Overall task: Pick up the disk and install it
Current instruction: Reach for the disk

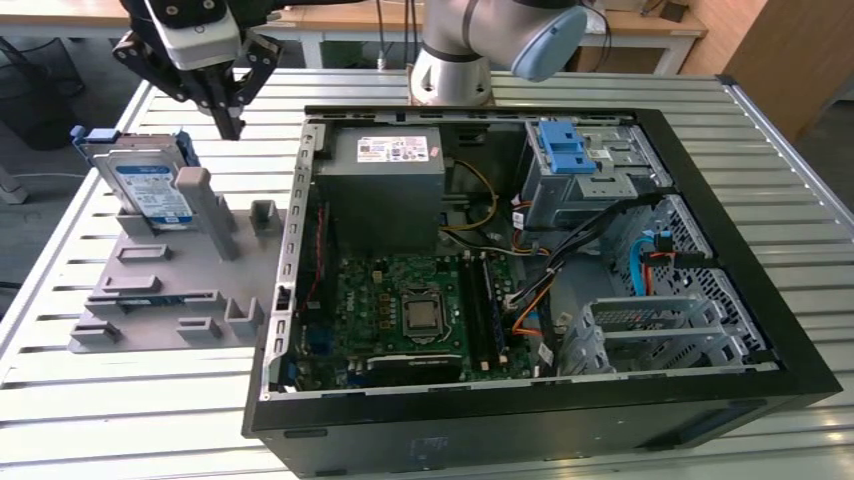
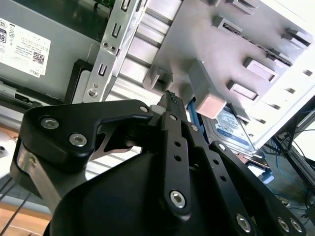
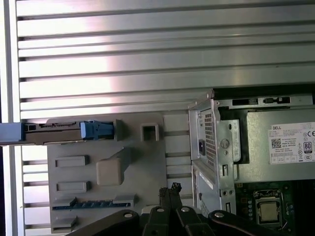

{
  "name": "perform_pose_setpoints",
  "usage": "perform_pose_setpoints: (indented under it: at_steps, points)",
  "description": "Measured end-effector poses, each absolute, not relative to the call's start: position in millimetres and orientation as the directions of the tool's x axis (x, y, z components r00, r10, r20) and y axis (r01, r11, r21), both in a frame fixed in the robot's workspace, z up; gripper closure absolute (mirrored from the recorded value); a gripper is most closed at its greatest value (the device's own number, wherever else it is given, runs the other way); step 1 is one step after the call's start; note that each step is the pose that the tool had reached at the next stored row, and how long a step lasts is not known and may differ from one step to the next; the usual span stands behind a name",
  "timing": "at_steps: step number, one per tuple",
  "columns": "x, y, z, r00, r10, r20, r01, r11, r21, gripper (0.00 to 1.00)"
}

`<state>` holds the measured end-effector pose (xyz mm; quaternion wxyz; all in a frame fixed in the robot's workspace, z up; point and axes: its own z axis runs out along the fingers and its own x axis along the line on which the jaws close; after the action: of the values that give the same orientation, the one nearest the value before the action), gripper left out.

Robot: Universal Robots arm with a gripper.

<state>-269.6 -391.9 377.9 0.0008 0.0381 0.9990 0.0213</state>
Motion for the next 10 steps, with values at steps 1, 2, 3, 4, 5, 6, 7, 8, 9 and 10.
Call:
perform_pose_setpoints:
  at_steps: [1, 2, 3, 4, 5, 6, 7, 8, 9, 10]
  points:
    - [-270.9, -391.8, 377.8, -0.997, 0.076, 0.000, 0.076, 0.996, 0.042, 0.89]
    - [-272.3, -391.8, 377.8, -0.997, 0.076, 0.000, 0.076, 0.996, 0.043, 0.89]
    - [-273.6, -391.8, 377.7, -0.997, 0.076, 0.000, 0.076, 0.996, 0.043, 0.89]
    - [-274.9, -391.8, 377.7, -0.997, 0.076, 0.000, 0.076, 0.996, 0.042, 0.89]
    - [-276.2, -391.7, 377.6, -0.997, 0.076, 0.000, 0.076, 0.996, 0.043, 0.89]
    - [-277.5, -391.7, 377.5, -0.997, 0.076, 0.000, 0.076, 0.996, 0.043, 0.89]
    - [-278.7, -391.7, 377.5, -0.997, 0.076, 0.000, 0.076, 0.996, 0.043, 0.89]
    - [-280.0, -391.6, 377.5, -0.997, 0.076, 0.000, 0.076, 0.996, 0.043, 0.89]
    - [-281.2, -391.6, 377.4, -0.997, 0.076, 0.000, 0.076, 0.996, 0.042, 0.89]
    - [-282.3, -391.5, 377.4, -0.997, 0.076, 0.000, 0.076, 0.996, 0.042, 0.89]
